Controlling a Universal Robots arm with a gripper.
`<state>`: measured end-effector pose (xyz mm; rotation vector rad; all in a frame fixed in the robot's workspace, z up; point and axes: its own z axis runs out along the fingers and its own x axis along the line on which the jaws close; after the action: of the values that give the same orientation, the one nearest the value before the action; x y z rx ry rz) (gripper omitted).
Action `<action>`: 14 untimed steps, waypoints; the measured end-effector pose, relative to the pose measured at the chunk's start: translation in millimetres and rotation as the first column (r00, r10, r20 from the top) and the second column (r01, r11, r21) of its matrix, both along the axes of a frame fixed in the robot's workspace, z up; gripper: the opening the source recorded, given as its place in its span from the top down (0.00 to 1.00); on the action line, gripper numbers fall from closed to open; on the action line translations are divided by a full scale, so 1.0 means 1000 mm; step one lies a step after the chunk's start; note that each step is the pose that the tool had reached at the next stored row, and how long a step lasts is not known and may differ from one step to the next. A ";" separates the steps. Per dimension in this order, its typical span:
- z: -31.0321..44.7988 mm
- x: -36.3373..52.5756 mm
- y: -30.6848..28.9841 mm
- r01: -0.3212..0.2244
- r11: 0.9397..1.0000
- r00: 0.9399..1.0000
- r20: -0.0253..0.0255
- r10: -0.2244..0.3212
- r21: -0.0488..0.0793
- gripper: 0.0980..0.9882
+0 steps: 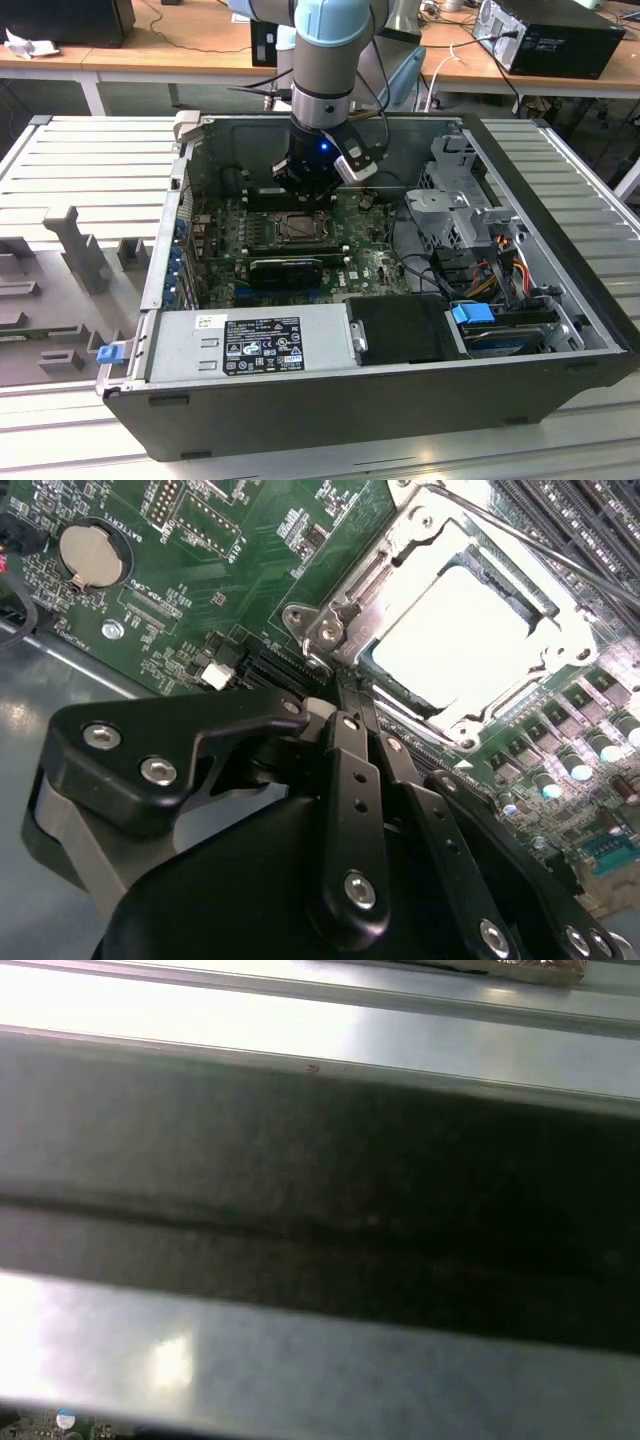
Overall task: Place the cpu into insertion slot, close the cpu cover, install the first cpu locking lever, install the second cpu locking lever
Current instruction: 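Install the first cpu locking lever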
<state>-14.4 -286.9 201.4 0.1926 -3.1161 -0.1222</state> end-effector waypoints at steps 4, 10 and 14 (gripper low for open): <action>-0.0003 -0.0001 0.0000 -0.001 1.000 1.000 0.000 0.001 0.002 0.99; 0.0161 0.0000 -0.0001 -0.001 1.000 1.000 0.000 0.001 0.002 0.99; 0.0162 0.0000 -0.0017 -0.001 1.000 1.000 0.000 0.001 0.002 0.99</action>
<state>-14.4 -288.6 217.6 0.1947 -3.1157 -0.1254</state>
